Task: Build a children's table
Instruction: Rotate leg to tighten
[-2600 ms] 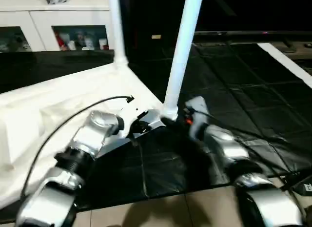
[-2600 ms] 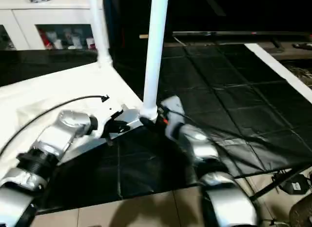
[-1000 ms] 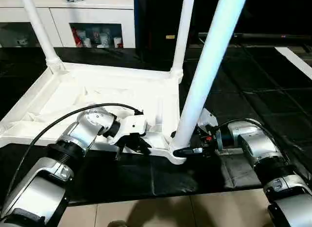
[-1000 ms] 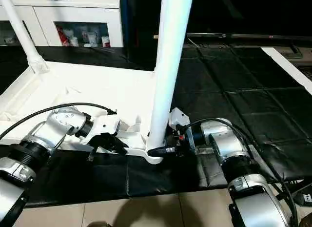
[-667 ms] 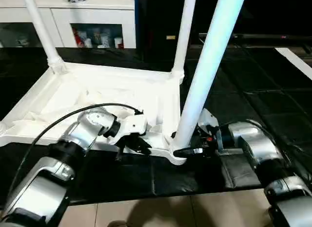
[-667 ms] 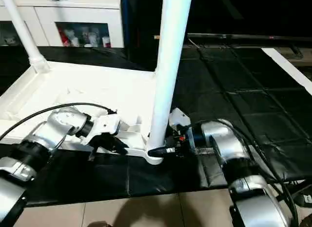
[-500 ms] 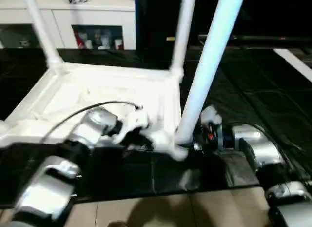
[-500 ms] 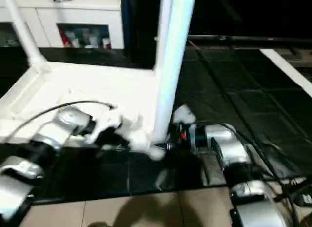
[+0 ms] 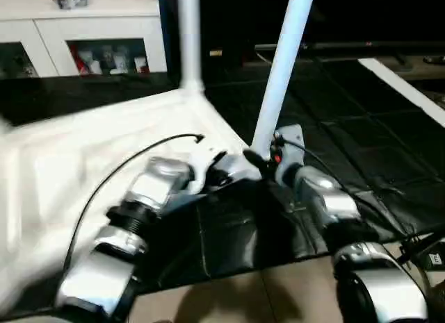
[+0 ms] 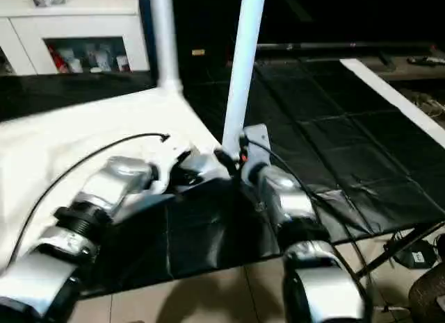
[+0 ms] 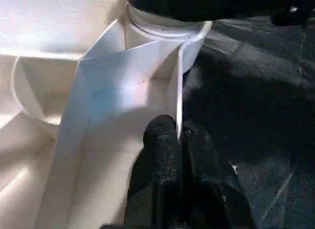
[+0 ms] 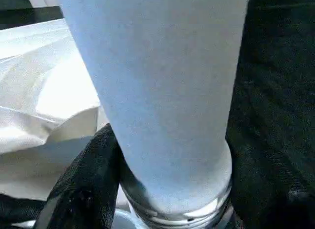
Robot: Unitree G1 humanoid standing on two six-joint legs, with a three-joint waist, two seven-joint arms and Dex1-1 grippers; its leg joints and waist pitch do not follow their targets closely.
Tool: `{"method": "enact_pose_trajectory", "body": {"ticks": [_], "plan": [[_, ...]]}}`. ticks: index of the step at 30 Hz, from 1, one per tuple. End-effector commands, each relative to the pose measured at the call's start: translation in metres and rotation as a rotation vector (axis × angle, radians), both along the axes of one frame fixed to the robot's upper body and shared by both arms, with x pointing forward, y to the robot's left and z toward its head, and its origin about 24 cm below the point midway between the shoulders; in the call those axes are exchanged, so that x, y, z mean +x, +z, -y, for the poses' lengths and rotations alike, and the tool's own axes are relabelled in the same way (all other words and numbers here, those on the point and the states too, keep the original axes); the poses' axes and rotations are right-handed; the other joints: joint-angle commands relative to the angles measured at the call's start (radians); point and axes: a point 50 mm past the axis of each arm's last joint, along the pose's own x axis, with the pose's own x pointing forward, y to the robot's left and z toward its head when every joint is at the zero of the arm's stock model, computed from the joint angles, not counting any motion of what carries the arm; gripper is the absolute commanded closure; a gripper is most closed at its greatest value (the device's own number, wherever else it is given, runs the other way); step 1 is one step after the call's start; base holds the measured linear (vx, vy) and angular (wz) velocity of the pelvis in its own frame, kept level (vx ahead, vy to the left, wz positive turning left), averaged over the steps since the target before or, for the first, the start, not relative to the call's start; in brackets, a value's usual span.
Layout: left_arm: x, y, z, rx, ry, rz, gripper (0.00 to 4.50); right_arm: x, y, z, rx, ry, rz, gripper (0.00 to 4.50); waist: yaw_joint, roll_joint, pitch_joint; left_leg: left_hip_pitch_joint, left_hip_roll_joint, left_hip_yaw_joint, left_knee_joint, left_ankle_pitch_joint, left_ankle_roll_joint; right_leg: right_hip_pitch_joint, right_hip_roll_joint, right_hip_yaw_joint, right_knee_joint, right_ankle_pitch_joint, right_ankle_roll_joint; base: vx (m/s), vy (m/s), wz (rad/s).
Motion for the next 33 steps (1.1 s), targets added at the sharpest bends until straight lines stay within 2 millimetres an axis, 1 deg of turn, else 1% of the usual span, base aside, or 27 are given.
{"method": "enact_pose_trajectory", "body": {"ticks": [1, 2, 3, 4, 5, 6, 7, 8, 9, 11, 12, 13, 16, 17, 18, 20, 21, 22, 23, 24, 25, 26, 28, 29, 30, 32, 33], "plan": [[0.002, 0.022, 0.022, -0.061, -0.054, 0.097, 4.50, -0.013, -0.019, -0.031, 0.017, 0.112, -0.089, 1.80, 0.005, 0.008, -0.073, 0.002, 0.003, 0.001, -0.042, -0.008, 0.082, 0.067, -0.061, 0.053, -0.051, 0.230, -0.272, 0.000, 0.000, 0.00], [0.002, 0.021, 0.020, -0.047, -0.047, 0.100, 4.50, -0.013, -0.019, -0.031, 0.027, 0.113, -0.084, 1.80, 0.004, -0.012, -0.073, 0.001, 0.003, 0.004, -0.043, -0.013, 0.091, 0.069, -0.062, 0.053, -0.053, 0.224, -0.272, 0.000, 0.000, 0.00], [0.002, 0.020, 0.016, -0.023, -0.040, 0.108, 4.50, -0.013, -0.019, -0.032, 0.045, 0.119, -0.085, 1.24, 0.007, -0.001, -0.072, -0.001, 0.004, 0.002, -0.043, -0.016, 0.093, 0.069, -0.066, 0.053, -0.051, 0.203, -0.272, 0.000, 0.000, 0.00], [0.002, 0.020, 0.016, -0.023, -0.040, 0.108, 4.50, -0.013, -0.019, -0.032, 0.045, 0.119, -0.085, 1.10, 0.007, 0.001, -0.071, 0.000, 0.006, 0.002, -0.044, -0.024, 0.092, 0.067, -0.067, 0.053, -0.054, 0.186, -0.271, 0.000, 0.000, 0.00], [0.003, 0.019, 0.014, -0.015, -0.040, 0.112, 4.50, -0.014, -0.020, -0.031, 0.050, 0.120, -0.086, 1.08, 0.005, 0.004, -0.068, 0.002, 0.007, 0.003, -0.046, -0.048, 0.087, 0.064, -0.066, 0.053, -0.057, 0.148, -0.267, 0.000, 0.000, 0.00], [0.002, 0.018, 0.008, 0.005, -0.059, 0.122, 4.50, -0.015, -0.019, -0.030, 0.044, 0.144, -0.073, 1.00, 0.004, 0.008, -0.067, 0.002, 0.007, 0.002, -0.047, -0.065, 0.079, 0.064, -0.066, 0.053, -0.060, 0.118, -0.261, 0.000, 0.000, 0.00], [0.002, 0.018, 0.008, 0.005, -0.059, 0.122, 4.50, -0.015, -0.019, -0.030, 0.044, 0.144, -0.073, 1.00, 0.002, 0.005, -0.067, 0.002, 0.008, 0.002, -0.048, -0.078, 0.069, 0.065, -0.066, 0.054, -0.062, 0.103, -0.256, 0.000, 0.000, 0.00], [0.003, 0.017, 0.004, 0.019, -0.077, 0.131, 4.50, -0.016, -0.019, -0.028, 0.030, 0.166, -0.057, 0.75, 0.003, 0.005, -0.066, 0.003, 0.008, 0.002, -0.049, -0.082, 0.066, 0.064, -0.066, 0.054, -0.063, 0.097, -0.254, 0.000, 0.000, 0.00], [0.003, 0.016, 0.002, 0.023, -0.083, 0.133, 4.50, -0.016, -0.019, -0.027, 0.020, 0.181, -0.046, 0.66, 0.003, 0.006, -0.067, 0.002, 0.008, 0.002, -0.049, -0.087, 0.061, 0.065, -0.067, 0.055, -0.062, 0.095, -0.252, 0.000, 0.000, 0.00], [0.003, 0.016, -0.002, 0.022, -0.096, 0.135, 4.50, -0.018, -0.020, -0.022, -0.013, 0.207, -0.025, 0.58, 0.004, 0.007, -0.068, 0.003, 0.008, 0.002, -0.048, -0.082, 0.058, 0.064, -0.066, 0.054, -0.061, 0.105, -0.252, 0.000, 0.000, 0.00], [0.003, 0.017, -0.004, 0.021, -0.104, 0.136, 4.50, -0.019, -0.021, -0.019, -0.034, 0.223, -0.014, 0.58, 0.005, 0.008, -0.069, 0.003, 0.008, 0.002, -0.047, -0.068, 0.059, 0.063, -0.064, 0.055, -0.057, 0.141, -0.255, 0.000, 0.000, 0.00], [0.004, 0.017, -0.010, 0.028, -0.127, 0.139, 4.50, -0.020, -0.022, -0.011, -0.050, 0.241, -0.004, 0.48, 0.005, 0.008, -0.069, 0.002, 0.007, 0.002, -0.047, -0.065, 0.060, 0.064, -0.064, 0.054, -0.057, 0.147, -0.256, 0.000, 0.000, 0.00], [0.003, 0.017, -0.019, 0.048, -0.176, 0.136, 4.50, -0.021, -0.019, 0.005, -0.015, 0.250, 0.023, 0.20, 0.007, 0.007, -0.071, 0.001, 0.006, 0.003, -0.044, -0.059, 0.073, 0.066, -0.064, 0.055, -0.053, 0.180, -0.266, 0.000, 0.000, 0.00], [0.003, 0.018, -0.022, 0.057, -0.204, 0.136, 4.50, -0.022, -0.017, 0.012, -0.007, 0.267, 0.041, 0.14, 0.009, 0.004, -0.072, 0.000, 0.006, 0.003, -0.042, -0.050, 0.082, 0.066, -0.065, 0.055, -0.051, 0.200, -0.267, 0.000, 0.000, 0.00], [0.002, 0.018, -0.026, 0.069, -0.229, 0.132, 4.50, -0.023, -0.015, 0.018, -0.002, 0.289, 0.057, 0.06, 0.009, 0.005, -0.073, 0.000, 0.007, 0.002, -0.041, -0.040, 0.091, 0.066, -0.064, 0.054, -0.048, 0.216, -0.271, 0.000, 0.000, 0.00], [-0.001, 0.017, -0.031, 0.094, -0.302, 0.126, 4.50, -0.025, -0.009, 0.029, 0.000, 0.348, 0.085, 0.06, 0.015, 0.005, -0.073, -0.001, 0.008, 0.003, -0.039, -0.040, 0.102, 0.066, -0.064, 0.053, -0.048, 0.221, -0.275, 0.000, 0.000, 0.00], [-0.001, 0.017, -0.031, 0.094, -0.302, 0.126, 4.50, -0.025, -0.009, 0.029, 0.000, 0.348, 0.085, 0.06, 0.020, 0.006, -0.074, 0.001, 0.010, 0.004, -0.038, -0.036, 0.107, 0.065, -0.064, 0.053, -0.047, 0.228, -0.276, 0.000, 0.000, 0.00], [-0.004, 0.017, -0.036, 0.112, -0.385, 0.117, 4.50, -0.029, -0.004, 0.040, -0.002, 0.418, 0.107, 0.06, 0.023, 0.013, -0.073, 0.000, 0.009, 0.003, -0.037, -0.035, 0.110, 0.065, -0.063, 0.051, -0.046, 0.231, -0.277, 0.000, 0.000, 0.00], [-0.005, 0.017, -0.038, 0.119, -0.416, 0.101, 4.50, -0.031, -0.001, 0.045, -0.005, 0.458, 0.114, 0.06, 0.028, 0.012, -0.074, 0.000, 0.011, 0.004, -0.036, -0.044, 0.111, 0.065, -0.062, 0.050, -0.046, 0.227, -0.275, 0.000, 0.000, 0.00], [-0.005, 0.017, -0.038, 0.119, -0.416, 0.101, 4.50, -0.031, -0.001, 0.045, -0.005, 0.458, 0.114, 0.06, 0.031, 0.012, -0.074, 0.001, 0.013, 0.004, -0.036, -0.048, 0.109, 0.063, -0.062, 0.050, -0.047, 0.224, -0.275, 0.000, 0.000, 0.00], [-0.008, 0.016, -0.042, 0.135, -0.474, 0.083, 4.50, -0.035, 0.003, 0.052, -0.017, 0.529, 0.118, 0.06, 0.033, 0.012, -0.073, 0.002, 0.014, 0.004, -0.036, -0.054, 0.101, 0.061, -0.063, 0.050, -0.045, 0.214, -0.277, 0.000, 0.000, 0.00], [-0.009, 0.016, -0.042, 0.140, -0.491, 0.080, 4.50, -0.036, 0.004, 0.053, -0.021, 0.549, 0.118, 0.06, 0.037, 0.012, -0.071, 0.002, 0.014, 0.004, -0.036, -0.078, 0.099, 0.062, -0.063, 0.049, -0.049, 0.183, -0.274, 0.000, 0.000, 0.00], [-0.014, 0.014, -0.046, 0.165, -0.580, 0.053, 4.50, -0.041, 0.010, 0.060, -0.032, 0.657, 0.109, 0.06, 0.041, 0.014, -0.069, 0.004, 0.016, 0.005, -0.038, -0.100, 0.087, 0.059, -0.065, 0.050, -0.051, 0.149, -0.273, 0.000, 0.000, 0.00], [-0.014, 0.014, -0.046, 0.165, -0.580, 0.053, 4.50, -0.041, 0.010, 0.060, -0.032, 0.657, 0.109, 0.06, 0.046, 0.012, -0.069, 0.005, 0.017, 0.005, -0.038, -0.113, 0.083, 0.059, -0.065, 0.051, -0.053, 0.130, -0.269, 0.000, 0.000, 0.00], [-0.017, 0.014, -0.047, 0.181, -0.638, 0.041, 4.50, -0.044, 0.015, 0.062, -0.058, 0.736, 0.113, 0.06, 0.051, 0.014, -0.067, 0.006, 0.017, 0.005, -0.039, -0.122, 0.078, 0.057, -0.066, 0.052, -0.054, 0.114, -0.268, 0.000, 0.000, 0.00], [-0.017, 0.014, -0.047, 0.185, -0.656, 0.038, 4.50, -0.044, 0.017, 0.061, -0.077, 0.761, 0.121, 0.06, 0.054, 0.013, -0.066, 0.006, 0.018, 0.005, -0.041, -0.137, 0.065, 0.056, -0.068, 0.052, -0.055, 0.083, -0.262, 0.000, 0.000, 0.00], [-0.018, 0.014, -0.047, 0.188, -0.677, 0.035, 4.50, -0.046, 0.017, 0.060, -0.102, 0.803, 0.122, 0.06, 0.055, 0.010, -0.066, 0.003, 0.016, 0.004, -0.040, -0.141, 0.059, 0.056, -0.069, 0.052, -0.057, 0.064, -0.255, 0.000, 0.000, 0.00]]}}
